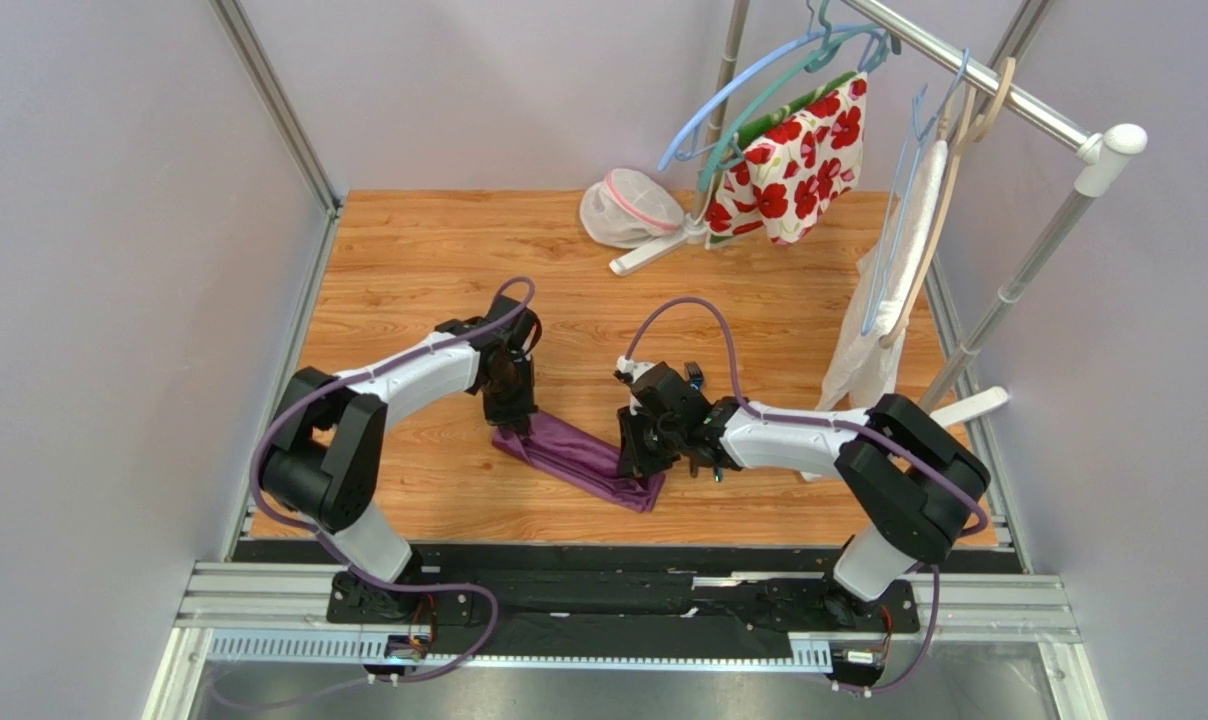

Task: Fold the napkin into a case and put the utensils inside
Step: Stuff the top corner of the smaller-rectangle-folded napkin at the center of the board.

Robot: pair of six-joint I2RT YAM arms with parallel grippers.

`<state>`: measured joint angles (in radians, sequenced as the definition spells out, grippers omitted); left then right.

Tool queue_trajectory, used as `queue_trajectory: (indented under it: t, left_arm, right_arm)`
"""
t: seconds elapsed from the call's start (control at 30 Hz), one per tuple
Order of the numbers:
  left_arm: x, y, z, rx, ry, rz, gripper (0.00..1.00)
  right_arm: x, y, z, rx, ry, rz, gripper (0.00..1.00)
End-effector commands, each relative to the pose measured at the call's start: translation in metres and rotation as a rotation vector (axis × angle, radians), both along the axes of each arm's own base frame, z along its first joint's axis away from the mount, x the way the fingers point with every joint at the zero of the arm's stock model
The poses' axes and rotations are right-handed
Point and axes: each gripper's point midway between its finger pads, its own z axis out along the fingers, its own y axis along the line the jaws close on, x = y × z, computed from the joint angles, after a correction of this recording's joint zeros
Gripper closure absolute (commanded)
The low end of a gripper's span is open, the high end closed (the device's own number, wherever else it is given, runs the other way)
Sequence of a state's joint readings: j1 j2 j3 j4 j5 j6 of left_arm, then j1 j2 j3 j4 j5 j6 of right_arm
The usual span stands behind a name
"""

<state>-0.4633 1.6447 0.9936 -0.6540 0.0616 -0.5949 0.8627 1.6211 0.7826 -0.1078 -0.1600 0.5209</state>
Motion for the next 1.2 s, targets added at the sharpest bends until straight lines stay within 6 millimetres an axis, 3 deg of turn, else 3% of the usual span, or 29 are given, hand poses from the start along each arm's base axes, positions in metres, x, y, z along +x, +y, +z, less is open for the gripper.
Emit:
queue_trajectory:
  t: [0.0,0.07,0.23,0.33,0.47,0.6,0.73,0.9,1.17]
  left_arm:
    - [0.011,-0.012,0.046,-0.085,-0.127,-0.012,0.93]
    - [0.012,-0.011,0.059,-0.090,-0.150,-0.002,0.90]
    - [0.010,-0.006,0.088,-0.095,-0.194,0.023,0.84]
    - [0.003,-0.004,0.085,-0.080,-0.143,0.010,0.82]
    - [-0.006,-0.001,0.066,-0.027,-0.055,0.022,0.80]
    - [-0.012,0.004,0.053,0.032,-0.023,0.050,0.80]
    - [-0.012,0.003,0.052,0.053,-0.021,0.071,0.78]
    - [-0.013,0.004,0.042,0.095,0.012,0.095,0.74]
    - [-0.005,-0.002,0.032,0.113,0.016,0.111,0.68]
  right_arm:
    - [-0.020,-0.035,-0.005,-0.163,0.030,0.073,0.89]
    - [-0.011,-0.020,0.019,-0.112,-0.011,0.099,0.86]
    - [0.003,0.004,0.049,-0.064,-0.041,0.133,0.80]
    - [0.012,0.021,0.058,-0.030,-0.048,0.143,0.76]
    - [0.022,0.046,0.070,0.043,-0.036,0.137,0.71]
    - [0.031,0.067,0.064,0.085,-0.003,0.125,0.71]
    - [0.034,0.082,0.062,0.127,0.028,0.129,0.78]
    - [0.034,0.091,0.054,0.144,0.058,0.139,0.79]
    - [0.035,0.094,0.048,0.144,0.062,0.145,0.72]
